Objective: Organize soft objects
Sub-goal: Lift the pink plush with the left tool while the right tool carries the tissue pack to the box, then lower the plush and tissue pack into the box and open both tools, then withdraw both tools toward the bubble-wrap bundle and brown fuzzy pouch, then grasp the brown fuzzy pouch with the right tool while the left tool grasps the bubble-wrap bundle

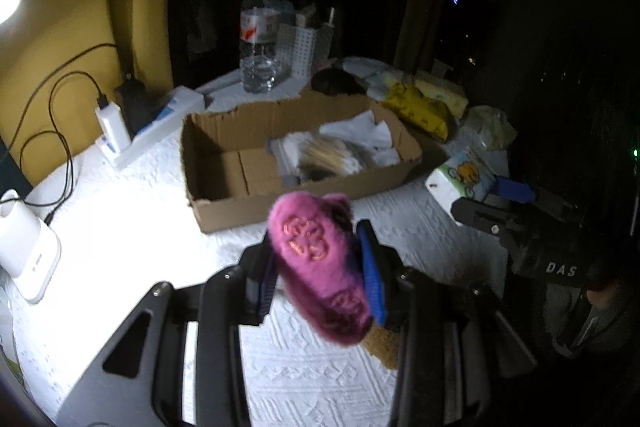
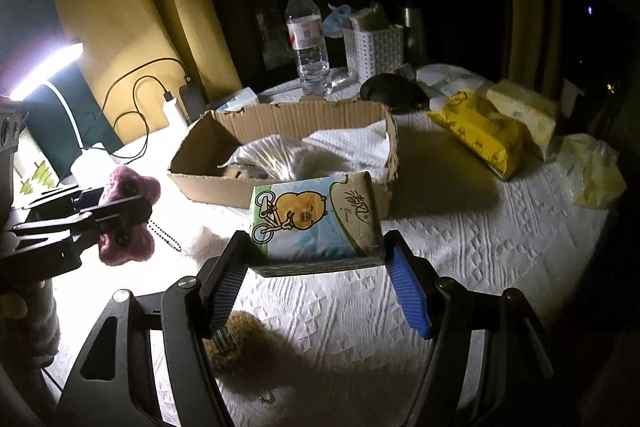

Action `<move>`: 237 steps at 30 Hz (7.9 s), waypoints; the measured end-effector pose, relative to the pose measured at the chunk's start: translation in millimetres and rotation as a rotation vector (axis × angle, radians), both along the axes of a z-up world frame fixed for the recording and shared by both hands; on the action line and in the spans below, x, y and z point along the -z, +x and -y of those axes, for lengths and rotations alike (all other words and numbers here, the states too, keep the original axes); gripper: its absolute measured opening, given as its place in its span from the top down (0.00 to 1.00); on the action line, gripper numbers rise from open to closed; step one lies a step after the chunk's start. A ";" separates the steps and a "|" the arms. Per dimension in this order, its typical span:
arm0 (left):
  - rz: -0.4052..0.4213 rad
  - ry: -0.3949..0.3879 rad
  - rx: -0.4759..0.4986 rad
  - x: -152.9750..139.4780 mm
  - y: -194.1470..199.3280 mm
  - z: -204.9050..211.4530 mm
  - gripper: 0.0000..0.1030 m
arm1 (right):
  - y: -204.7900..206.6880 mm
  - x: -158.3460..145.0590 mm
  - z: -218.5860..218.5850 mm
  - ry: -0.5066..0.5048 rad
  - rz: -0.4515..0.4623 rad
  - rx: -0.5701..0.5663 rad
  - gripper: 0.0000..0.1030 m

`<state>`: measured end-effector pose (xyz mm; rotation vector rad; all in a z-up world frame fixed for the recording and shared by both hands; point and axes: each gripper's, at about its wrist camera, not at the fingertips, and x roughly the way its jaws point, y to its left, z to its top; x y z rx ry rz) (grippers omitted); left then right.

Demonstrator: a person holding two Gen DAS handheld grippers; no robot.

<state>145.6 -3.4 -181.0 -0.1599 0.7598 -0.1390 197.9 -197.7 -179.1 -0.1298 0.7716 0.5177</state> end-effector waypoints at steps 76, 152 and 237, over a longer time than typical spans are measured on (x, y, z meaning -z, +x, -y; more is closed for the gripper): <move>-0.041 0.038 0.027 15.8 181.4 68.3 0.62 | 138.9 28.4 39.1 0.042 0.000 0.008 0.18; -0.040 -0.040 -0.076 25.8 -44.6 -17.8 0.22 | -56.7 13.0 -36.6 -0.029 0.011 -0.033 0.18; -0.184 0.016 -0.086 85.4 39.2 -16.9 0.36 | 3.9 57.9 -11.1 0.014 -0.114 -0.010 0.37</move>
